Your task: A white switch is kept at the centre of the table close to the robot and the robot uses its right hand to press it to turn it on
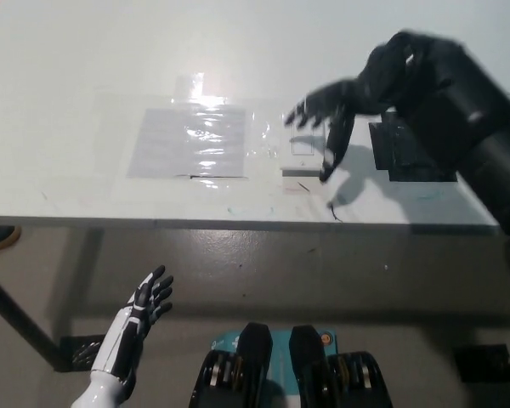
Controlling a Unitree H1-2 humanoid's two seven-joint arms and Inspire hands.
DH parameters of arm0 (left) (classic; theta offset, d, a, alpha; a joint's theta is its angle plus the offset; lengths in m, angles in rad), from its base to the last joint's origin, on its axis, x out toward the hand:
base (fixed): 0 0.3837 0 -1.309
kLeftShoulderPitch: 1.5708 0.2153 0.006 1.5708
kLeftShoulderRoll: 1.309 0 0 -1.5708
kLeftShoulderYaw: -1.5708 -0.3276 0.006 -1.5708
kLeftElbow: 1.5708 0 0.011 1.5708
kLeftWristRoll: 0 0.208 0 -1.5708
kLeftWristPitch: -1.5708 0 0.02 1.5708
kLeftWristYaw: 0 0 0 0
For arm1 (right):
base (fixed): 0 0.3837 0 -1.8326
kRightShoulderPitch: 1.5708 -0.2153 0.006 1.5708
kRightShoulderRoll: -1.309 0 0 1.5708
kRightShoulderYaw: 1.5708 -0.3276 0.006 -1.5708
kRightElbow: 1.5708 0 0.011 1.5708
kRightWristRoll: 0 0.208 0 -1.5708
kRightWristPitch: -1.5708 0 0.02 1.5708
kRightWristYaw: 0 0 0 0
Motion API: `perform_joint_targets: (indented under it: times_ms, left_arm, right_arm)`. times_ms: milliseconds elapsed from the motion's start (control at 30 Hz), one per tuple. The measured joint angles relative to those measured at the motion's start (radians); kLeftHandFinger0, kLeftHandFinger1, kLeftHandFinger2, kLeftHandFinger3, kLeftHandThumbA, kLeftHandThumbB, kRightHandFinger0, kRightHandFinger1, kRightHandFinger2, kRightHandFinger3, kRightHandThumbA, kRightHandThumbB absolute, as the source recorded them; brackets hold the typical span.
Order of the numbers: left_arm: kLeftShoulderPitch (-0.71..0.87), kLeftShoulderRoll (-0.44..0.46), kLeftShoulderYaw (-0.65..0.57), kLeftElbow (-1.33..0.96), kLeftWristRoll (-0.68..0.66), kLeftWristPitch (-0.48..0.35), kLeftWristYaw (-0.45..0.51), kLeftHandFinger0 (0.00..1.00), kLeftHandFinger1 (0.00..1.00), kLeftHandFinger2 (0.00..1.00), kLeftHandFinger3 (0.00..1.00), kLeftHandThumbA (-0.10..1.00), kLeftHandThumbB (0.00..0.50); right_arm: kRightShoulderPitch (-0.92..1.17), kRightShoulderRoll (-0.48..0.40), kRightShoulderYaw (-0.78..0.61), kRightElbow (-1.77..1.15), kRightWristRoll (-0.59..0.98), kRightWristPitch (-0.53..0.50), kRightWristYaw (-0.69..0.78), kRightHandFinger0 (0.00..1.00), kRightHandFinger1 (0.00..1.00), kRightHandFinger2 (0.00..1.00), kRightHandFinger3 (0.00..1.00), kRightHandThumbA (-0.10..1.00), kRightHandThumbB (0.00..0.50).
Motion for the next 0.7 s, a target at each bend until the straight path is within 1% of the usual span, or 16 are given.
perform_joint_targets:
  times_ms: [33, 67, 100, 167, 233, 300, 367, 433, 467, 500, 533, 567, 600, 633, 667, 700]
  left_arm:
    - [-0.001, 0.0, 0.0, 0.0, 0.0, 0.0, 0.0, 1.0, 1.0, 1.0, 1.0, 1.0, 0.037]
    - [-0.002, 0.0, 0.0, 0.0, 0.0, 0.0, 0.0, 1.0, 1.0, 1.0, 1.0, 1.0, 0.041]
    - [-0.002, 0.0, 0.0, 0.001, 0.0, 0.0, 0.0, 1.0, 1.0, 1.0, 1.0, 1.0, 0.017]
    - [-0.003, 0.0, 0.001, 0.002, -0.001, 0.0, 0.0, 1.0, 1.0, 1.0, 1.0, 1.0, 0.002]
    - [-0.003, -0.001, 0.001, 0.002, -0.001, 0.001, 0.0, 1.0, 1.0, 1.0, 1.0, 1.0, 0.0]
    - [-0.003, -0.001, 0.001, 0.003, -0.002, 0.002, 0.0, 1.0, 1.0, 1.0, 1.0, 1.0, 0.0]
    - [-0.003, -0.001, 0.001, 0.003, -0.002, 0.002, 0.0, 1.0, 1.0, 1.0, 1.0, 1.0, 0.0]
    - [-0.003, -0.001, 0.001, 0.005, -0.002, 0.002, 0.0, 1.0, 1.0, 1.0, 1.0, 1.0, 0.0]
    - [-0.004, -0.001, 0.001, 0.006, -0.002, 0.003, 0.0, 1.0, 1.0, 1.0, 1.0, 1.0, 0.0]
    - [-0.005, -0.001, 0.002, 0.006, -0.002, 0.003, 0.0, 1.0, 1.0, 1.0, 1.0, 1.0, 0.001]
    - [-0.008, -0.002, 0.002, 0.007, -0.002, 0.004, 0.0, 1.0, 1.0, 1.0, 1.0, 1.0, 0.0]
    - [-0.012, -0.001, 0.002, 0.008, -0.002, 0.004, 0.0, 1.0, 1.0, 1.0, 1.0, 1.0, 0.0]
    - [-0.015, -0.001, 0.003, 0.009, -0.002, 0.005, 0.0, 1.0, 1.0, 1.0, 1.0, 1.0, 0.0]
    - [-0.019, -0.001, 0.004, 0.01, -0.002, 0.005, 0.0, 1.0, 1.0, 1.0, 1.0, 1.0, 0.0]
    - [-0.025, -0.001, 0.005, 0.011, -0.002, 0.006, 0.0, 1.0, 1.0, 1.0, 1.0, 1.0, 0.0]
    - [-0.033, -0.001, 0.006, 0.013, -0.002, 0.007, 0.0, 1.0, 1.0, 1.0, 1.0, 1.0, 0.0]
  right_arm:
    - [-0.001, -0.014, -0.014, -0.032, 0.004, 0.004, 0.004, 1.0, 1.0, 1.0, 1.0, 1.0, 0.326]
    - [0.0, -0.037, -0.035, -0.086, 0.012, 0.013, 0.009, 1.0, 1.0, 1.0, 1.0, 1.0, 0.312]
    - [0.001, -0.045, -0.04, -0.1, 0.014, 0.016, 0.012, 1.0, 1.0, 1.0, 1.0, 1.0, 0.313]
    - [0.011, -0.078, -0.067, -0.186, 0.022, 0.031, 0.02, 1.0, 1.0, 1.0, 1.0, 1.0, 0.338]
    - [0.034, -0.108, -0.1, -0.267, 0.031, 0.044, 0.029, 1.0, 1.0, 1.0, 1.0, 1.0, 0.306]
    - [0.063, -0.129, -0.132, -0.343, 0.038, 0.054, 0.035, 1.0, 1.0, 1.0, 1.0, 1.0, 0.348]
    - [0.089, -0.143, -0.154, -0.393, 0.044, 0.059, 0.038, 1.0, 1.0, 1.0, 1.0, 1.0, 0.33]
    - [0.153, -0.174, -0.203, -0.485, 0.065, 0.068, 0.046, 1.0, 1.0, 1.0, 1.0, 1.0, 0.332]
    - [0.181, -0.188, -0.225, -0.524, 0.077, 0.072, 0.048, 1.0, 1.0, 1.0, 1.0, 1.0, 0.296]
    - [0.213, -0.205, -0.248, -0.57, 0.089, 0.076, 0.049, 1.0, 1.0, 1.0, 1.0, 1.0, 0.248]
    - [0.242, -0.22, -0.27, -0.603, 0.103, 0.081, 0.05, 1.0, 1.0, 1.0, 1.0, 1.0, 0.229]
    - [0.277, -0.239, -0.297, -0.642, 0.12, 0.085, 0.051, 1.0, 1.0, 1.0, 1.0, 1.0, 0.275]
    - [0.31, -0.253, -0.323, -0.675, 0.136, 0.088, 0.05, 1.0, 1.0, 1.0, 1.0, 1.0, 0.296]
    - [0.345, -0.267, -0.347, -0.704, 0.149, 0.09, 0.05, 1.0, 1.0, 1.0, 1.0, 1.0, 0.31]
    - [0.386, -0.284, -0.382, -0.746, 0.17, 0.093, 0.049, 1.0, 1.0, 1.0, 1.0, 1.0, 0.313]
    - [0.43, -0.299, -0.413, -0.783, 0.187, 0.096, 0.048, 1.0, 1.0, 1.0, 1.0, 1.0, 0.305]
